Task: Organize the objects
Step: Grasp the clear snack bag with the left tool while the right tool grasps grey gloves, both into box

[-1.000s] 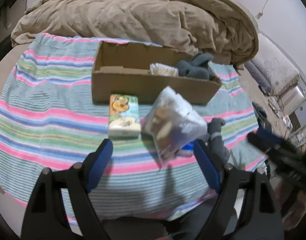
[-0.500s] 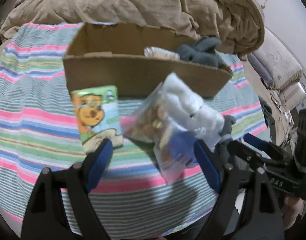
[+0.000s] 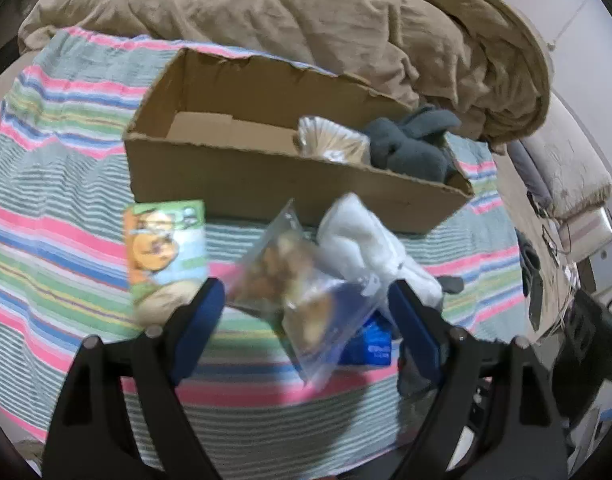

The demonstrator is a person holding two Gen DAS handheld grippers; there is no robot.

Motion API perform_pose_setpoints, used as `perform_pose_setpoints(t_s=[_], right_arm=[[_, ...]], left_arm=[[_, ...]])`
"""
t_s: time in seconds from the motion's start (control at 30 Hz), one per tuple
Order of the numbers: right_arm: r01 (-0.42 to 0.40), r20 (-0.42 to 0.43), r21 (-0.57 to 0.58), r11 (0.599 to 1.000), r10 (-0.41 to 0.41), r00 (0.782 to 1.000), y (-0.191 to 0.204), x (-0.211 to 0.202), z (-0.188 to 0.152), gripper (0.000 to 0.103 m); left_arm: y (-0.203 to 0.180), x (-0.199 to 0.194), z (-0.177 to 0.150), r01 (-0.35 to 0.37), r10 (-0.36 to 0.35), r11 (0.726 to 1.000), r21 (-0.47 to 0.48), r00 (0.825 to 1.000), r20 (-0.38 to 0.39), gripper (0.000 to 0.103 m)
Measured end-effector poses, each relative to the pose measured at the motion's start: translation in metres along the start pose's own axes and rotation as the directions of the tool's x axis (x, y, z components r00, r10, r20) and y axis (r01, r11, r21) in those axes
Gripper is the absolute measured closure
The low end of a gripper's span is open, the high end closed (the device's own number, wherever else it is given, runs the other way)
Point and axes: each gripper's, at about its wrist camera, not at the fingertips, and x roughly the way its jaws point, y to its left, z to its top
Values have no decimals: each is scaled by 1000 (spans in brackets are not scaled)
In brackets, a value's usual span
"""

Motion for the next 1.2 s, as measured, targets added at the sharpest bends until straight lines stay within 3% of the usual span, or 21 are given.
perform_pose_setpoints(t_s=[0.17,0.33,0.47,0.67,1.2], right_arm=[[-38,0,23,999,38,999,-5,-2,0,75],[-50,10,31,998,50,999,-8,-9,0,80],[-41,18,27,999,40,999,-7,-13,0,82],[-26,33,27,999,26,999,-7,-22,1,87],[-4,88,-4,1000,4,996,7,-55,11,93]], left_arm=[[-8,18,-2,-8,10,995,98,1000,-17,9],[-18,23,-9,-41,45,975,218,999,-11,10],[-17,30,-13,-84,90,965,248,996,-10,35],[-11,17,-11,-65,61,969,239,998,25,51],[-7,-48,-16,-29,0,971,236,992,124,54]])
